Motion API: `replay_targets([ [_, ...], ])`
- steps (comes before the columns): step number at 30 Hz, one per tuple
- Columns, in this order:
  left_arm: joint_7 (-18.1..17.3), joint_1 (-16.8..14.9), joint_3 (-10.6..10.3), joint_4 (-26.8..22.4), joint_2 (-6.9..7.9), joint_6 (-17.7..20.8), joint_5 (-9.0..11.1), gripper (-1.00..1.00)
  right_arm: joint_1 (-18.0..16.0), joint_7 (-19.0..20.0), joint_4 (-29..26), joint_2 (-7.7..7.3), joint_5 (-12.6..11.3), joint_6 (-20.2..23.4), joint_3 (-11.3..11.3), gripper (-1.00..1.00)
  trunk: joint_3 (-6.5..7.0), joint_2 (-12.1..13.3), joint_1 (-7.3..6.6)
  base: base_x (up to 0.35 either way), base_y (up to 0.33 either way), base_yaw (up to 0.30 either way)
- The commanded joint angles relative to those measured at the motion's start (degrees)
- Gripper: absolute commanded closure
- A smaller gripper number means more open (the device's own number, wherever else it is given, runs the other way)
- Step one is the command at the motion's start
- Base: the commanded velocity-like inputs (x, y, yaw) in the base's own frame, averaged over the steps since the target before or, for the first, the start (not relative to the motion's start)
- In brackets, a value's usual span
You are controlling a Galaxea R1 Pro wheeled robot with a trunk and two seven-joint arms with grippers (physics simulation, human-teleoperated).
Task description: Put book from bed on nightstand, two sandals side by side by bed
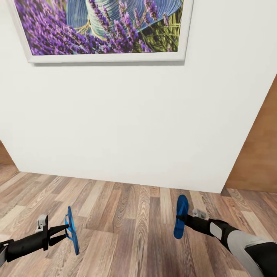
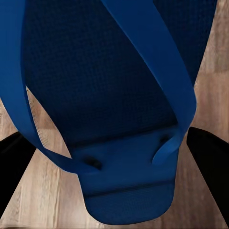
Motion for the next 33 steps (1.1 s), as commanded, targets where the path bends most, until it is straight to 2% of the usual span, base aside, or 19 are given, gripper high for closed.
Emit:
replay_targets([
  [1,-0.16,-0.04,0.08,0.01,-0.01,0.61,0.05,1.0,-0.07,0.37,0.13,-0.01,-0.72,0.32,0.25,1.0,-0.05,-0.02,-0.01,0.0,0.0,0.259],
  [33,-0.16,-0.04,0.05,0.03,-0.01,0.69,0.04,1.0,-0.07,0.37,0.12,-0.01,-0.72,0.33,0.25,1.0,-0.05,-0.02,-0.01,0.0,0.0,0.259],
])
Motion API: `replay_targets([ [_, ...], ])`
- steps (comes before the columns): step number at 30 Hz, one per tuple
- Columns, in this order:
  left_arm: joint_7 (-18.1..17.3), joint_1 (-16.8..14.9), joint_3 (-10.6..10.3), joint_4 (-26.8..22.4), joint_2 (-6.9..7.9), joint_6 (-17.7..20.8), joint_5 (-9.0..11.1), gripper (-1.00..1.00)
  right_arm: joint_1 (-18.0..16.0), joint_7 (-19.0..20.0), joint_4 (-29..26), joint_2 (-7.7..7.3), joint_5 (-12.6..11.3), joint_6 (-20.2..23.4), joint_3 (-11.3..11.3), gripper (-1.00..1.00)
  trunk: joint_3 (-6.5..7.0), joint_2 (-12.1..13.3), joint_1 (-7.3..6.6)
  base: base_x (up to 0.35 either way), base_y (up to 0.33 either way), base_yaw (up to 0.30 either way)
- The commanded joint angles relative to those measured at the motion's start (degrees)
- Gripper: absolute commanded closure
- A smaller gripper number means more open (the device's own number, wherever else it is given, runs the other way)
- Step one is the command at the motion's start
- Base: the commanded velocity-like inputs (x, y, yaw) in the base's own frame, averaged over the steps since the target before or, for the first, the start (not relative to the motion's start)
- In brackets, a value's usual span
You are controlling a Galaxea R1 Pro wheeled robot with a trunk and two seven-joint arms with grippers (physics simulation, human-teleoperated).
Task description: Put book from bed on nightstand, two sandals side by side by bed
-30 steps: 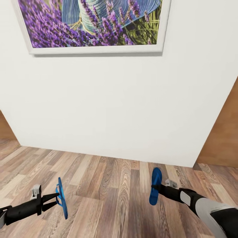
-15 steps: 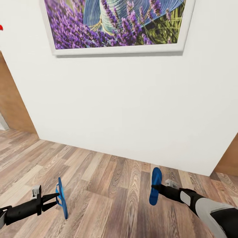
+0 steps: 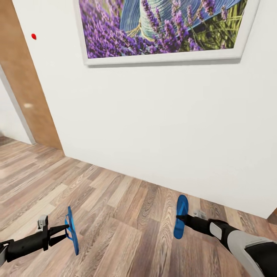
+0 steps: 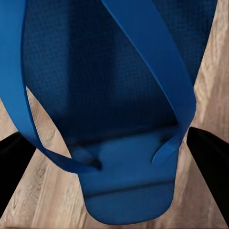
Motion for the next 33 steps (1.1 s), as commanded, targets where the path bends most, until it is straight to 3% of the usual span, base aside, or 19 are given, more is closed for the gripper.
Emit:
replay_targets([
  [1,-0.15,-0.04,0.09,0.01,-0.01,0.61,0.02,1.0,-0.07,0.37,0.12,-0.01,-0.72,0.3,0.25,1.0,-0.05,-0.02,-0.01,0.0,0.0,0.259],
  [33,-0.08,-0.04,0.11,0.07,-0.01,0.7,-0.01,1.0,-0.07,0.37,0.08,0.08,-0.8,0.25,0.33,1.0,-0.05,-0.02,-0.01,0.011,0.0,0.259],
])
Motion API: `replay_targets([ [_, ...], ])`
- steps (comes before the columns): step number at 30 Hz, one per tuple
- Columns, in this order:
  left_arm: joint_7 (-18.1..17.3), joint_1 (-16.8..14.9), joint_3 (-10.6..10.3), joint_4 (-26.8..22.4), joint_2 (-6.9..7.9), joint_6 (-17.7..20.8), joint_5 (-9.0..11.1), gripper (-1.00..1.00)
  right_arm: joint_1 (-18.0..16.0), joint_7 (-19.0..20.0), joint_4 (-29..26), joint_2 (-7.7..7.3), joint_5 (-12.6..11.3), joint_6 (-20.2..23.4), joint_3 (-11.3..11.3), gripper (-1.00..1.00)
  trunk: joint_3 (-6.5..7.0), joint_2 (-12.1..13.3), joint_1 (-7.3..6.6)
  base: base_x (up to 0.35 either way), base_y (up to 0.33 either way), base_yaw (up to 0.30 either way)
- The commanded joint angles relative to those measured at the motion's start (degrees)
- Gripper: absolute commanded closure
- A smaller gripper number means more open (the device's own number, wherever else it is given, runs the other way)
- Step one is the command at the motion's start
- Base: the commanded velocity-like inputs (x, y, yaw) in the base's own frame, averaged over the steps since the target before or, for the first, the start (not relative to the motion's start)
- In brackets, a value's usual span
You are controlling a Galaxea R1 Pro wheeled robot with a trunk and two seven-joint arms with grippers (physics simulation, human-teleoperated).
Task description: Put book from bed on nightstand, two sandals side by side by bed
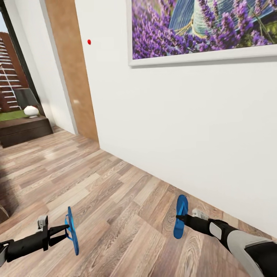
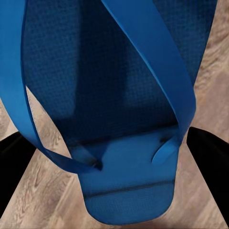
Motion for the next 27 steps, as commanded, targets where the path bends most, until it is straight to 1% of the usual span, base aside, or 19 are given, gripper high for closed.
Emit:
replay_targets([
  [1,-0.16,-0.04,0.06,0.01,-0.01,0.6,0.01,1.0,-0.07,0.37,0.12,-0.01,-0.72,0.31,0.24,1.0,-0.05,-0.02,-0.01,0.075,0.0,0.259],
  [19,-0.16,-0.04,0.07,0.01,-0.01,0.6,0.08,1.0,-0.07,0.37,0.12,-0.01,-0.73,0.31,0.24,1.0,-0.05,-0.02,-0.01,0.115,-0.001,0.259],
  [27,-0.16,-0.04,0.07,0.01,-0.01,0.53,0.08,1.0,-0.07,0.37,0.13,-0.01,-0.73,0.31,0.24,1.0,-0.05,-0.02,-0.01,0.178,-0.074,0.259],
])
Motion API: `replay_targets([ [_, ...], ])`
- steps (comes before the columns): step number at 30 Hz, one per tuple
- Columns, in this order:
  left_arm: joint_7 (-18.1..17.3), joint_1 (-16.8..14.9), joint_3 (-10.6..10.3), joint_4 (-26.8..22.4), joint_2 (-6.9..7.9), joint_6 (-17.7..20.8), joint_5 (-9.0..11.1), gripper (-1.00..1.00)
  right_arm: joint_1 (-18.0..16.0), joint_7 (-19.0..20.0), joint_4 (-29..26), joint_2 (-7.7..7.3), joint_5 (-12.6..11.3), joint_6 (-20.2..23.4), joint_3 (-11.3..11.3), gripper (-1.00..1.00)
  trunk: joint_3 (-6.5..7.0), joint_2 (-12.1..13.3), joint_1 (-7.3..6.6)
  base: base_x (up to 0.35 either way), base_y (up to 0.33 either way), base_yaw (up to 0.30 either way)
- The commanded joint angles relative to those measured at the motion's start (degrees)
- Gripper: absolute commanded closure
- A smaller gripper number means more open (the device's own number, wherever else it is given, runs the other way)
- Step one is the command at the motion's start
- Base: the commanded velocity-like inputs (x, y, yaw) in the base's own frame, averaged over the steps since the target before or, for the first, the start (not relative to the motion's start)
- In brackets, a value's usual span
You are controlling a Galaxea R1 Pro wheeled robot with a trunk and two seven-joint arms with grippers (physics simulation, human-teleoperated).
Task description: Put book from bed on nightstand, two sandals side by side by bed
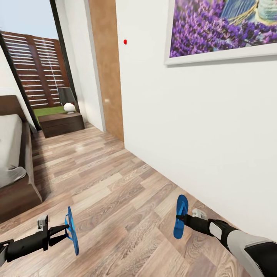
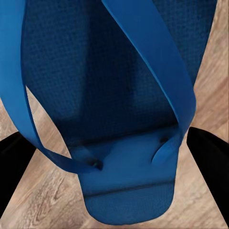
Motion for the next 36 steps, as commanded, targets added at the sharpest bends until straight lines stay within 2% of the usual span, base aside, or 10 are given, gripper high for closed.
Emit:
replay_targets([
  [1,-0.18,-0.05,0.06,0.01,-0.01,0.59,-0.02,1.0,-0.06,0.37,0.12,-0.01,-0.72,0.31,0.24,1.0,-0.05,-0.02,0.01,0.206,-0.12,0.259],
  [16,-0.18,-0.05,0.12,0.01,-0.01,0.64,-0.02,1.0,-0.06,0.38,0.11,-0.01,-0.72,0.31,0.17,1.0,-0.05,-0.02,0.01,0.217,-0.142,0.248],
  [36,-0.18,-0.05,0.12,0.06,-0.07,0.67,0.05,1.0,-0.06,0.49,0.12,-0.01,-0.72,0.3,0.18,1.0,-0.05,-0.02,0.01,0.256,-0.074,0.037],
])
